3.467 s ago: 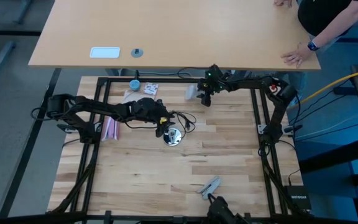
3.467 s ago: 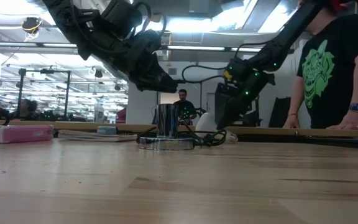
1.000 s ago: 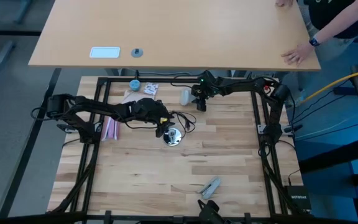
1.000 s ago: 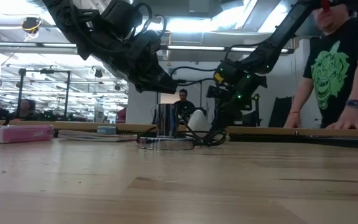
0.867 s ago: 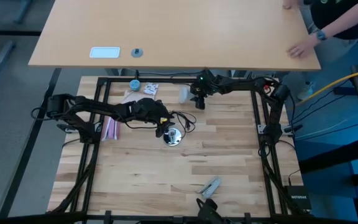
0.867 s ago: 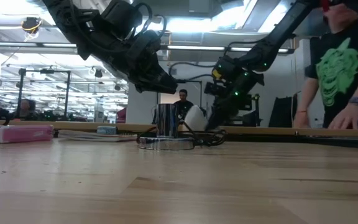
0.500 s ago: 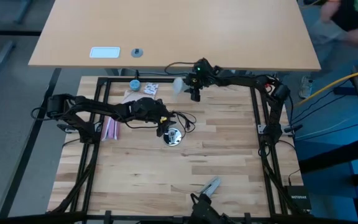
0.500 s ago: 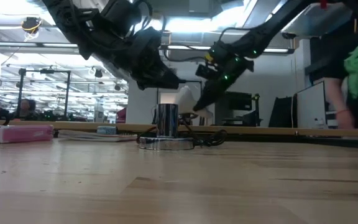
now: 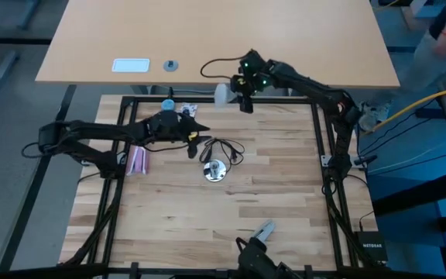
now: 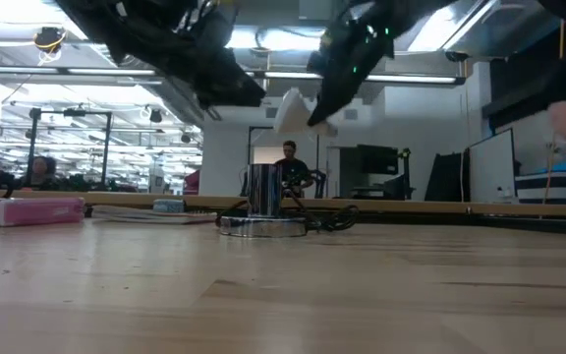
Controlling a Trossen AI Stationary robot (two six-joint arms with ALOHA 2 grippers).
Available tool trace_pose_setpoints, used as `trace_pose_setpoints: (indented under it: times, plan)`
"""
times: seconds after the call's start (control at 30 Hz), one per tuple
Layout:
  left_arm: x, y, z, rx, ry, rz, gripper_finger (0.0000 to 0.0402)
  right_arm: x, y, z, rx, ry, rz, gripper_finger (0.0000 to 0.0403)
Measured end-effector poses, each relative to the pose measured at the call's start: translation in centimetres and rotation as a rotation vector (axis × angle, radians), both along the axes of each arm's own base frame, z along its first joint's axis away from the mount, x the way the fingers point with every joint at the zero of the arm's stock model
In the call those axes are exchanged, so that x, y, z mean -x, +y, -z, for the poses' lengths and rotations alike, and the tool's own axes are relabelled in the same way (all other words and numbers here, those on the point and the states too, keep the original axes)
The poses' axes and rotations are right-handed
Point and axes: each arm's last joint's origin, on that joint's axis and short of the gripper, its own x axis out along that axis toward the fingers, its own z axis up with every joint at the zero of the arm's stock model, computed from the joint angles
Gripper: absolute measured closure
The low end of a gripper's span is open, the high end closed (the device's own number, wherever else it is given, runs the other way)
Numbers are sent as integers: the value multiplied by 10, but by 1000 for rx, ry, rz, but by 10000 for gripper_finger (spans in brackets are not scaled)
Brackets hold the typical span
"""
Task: Screw lightbulb
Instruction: Insert the light bulb into the lamp
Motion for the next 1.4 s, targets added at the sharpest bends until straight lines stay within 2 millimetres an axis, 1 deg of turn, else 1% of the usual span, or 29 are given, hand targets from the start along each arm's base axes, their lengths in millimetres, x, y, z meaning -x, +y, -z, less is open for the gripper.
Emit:
trace_pose_setpoints:
  times: [0.13,0.2,0.33,0.4,0.43,0.57,0.7,0.77,0.83,0.9,1.03,1.13,1.2,1.4]
  plan:
    - [11,-2,-4,12,45,-5,247,7,7,-42,-22,-15,-21,233]
    - [13,-2,-4,17,60,-5,247,11,10,-66,-10,-52,-32,233]
    - [14,-4,-2,25,90,-2,247,23,19,-113,49,-140,-40,233]
    - [14,-4,-1,28,98,-2,247,32,26,-138,86,-189,-40,233]
    - [15,-4,0,30,104,-2,247,35,29,-147,106,-216,-41,233]
    - [15,-4,0,32,111,-2,247,62,49,-181,196,-363,-49,233]
    - [15,-4,0,31,110,-1,247,94,74,-210,264,-433,-38,233]
    - [15,-4,0,30,105,-1,247,110,85,-221,288,-458,-32,233]
    - [15,-4,0,32,106,-2,247,122,96,-226,286,-458,-37,233]
    - [15,-4,0,41,103,-6,247,130,108,-226,258,-432,-49,233]
    - [15,-4,0,52,100,-10,247,138,127,-216,162,-313,-88,233]
    - [15,-4,0,53,100,-11,247,138,140,-209,104,-228,-126,233]
    - [15,-4,0,53,100,-11,247,138,146,-204,94,-172,-129,233]
    - [15,-4,0,54,100,-11,247,122,156,-190,107,-60,-145,233]
